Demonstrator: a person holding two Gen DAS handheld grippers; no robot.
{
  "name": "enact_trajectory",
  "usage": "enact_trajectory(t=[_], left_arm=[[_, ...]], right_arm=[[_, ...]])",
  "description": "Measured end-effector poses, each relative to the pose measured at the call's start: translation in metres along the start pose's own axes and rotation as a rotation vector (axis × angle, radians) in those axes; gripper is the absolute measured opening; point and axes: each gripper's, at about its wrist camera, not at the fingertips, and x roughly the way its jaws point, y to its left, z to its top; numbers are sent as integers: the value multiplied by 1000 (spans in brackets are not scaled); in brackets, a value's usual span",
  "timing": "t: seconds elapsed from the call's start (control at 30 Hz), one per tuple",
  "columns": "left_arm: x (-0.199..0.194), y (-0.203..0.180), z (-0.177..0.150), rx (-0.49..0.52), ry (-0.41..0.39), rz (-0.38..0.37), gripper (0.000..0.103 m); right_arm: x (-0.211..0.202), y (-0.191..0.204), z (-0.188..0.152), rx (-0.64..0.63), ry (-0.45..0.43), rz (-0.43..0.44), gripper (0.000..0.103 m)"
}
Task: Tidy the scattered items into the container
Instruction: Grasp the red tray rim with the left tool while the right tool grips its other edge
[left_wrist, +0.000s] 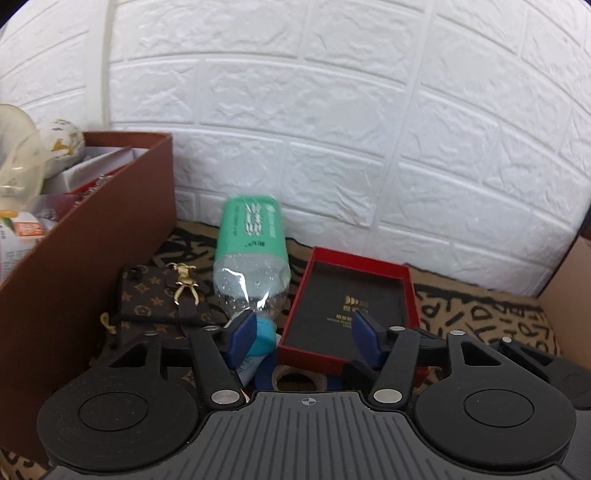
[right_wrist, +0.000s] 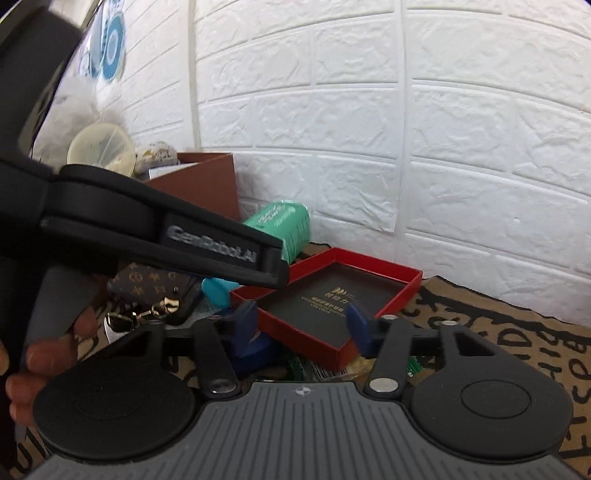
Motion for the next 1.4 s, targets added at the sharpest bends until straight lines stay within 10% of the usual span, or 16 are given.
enact_trajectory(t=[0.27, 0.8, 1.1, 1.4], left_arm=[[6, -6, -17, 44, 62, -3, 51], [-87, -13, -108, -37, 153, -59, 52], [-154, 1, -154, -79, 175, -44, 53], [-199, 18, -172, -175, 129, -10, 85]], right_arm=[[-1, 5, -7, -44, 78, 44, 26], [-88, 38, -50, 43, 245, 225, 22], [-150, 95, -79, 35, 289, 305, 26], [-202, 100, -82, 33, 233, 260, 54]])
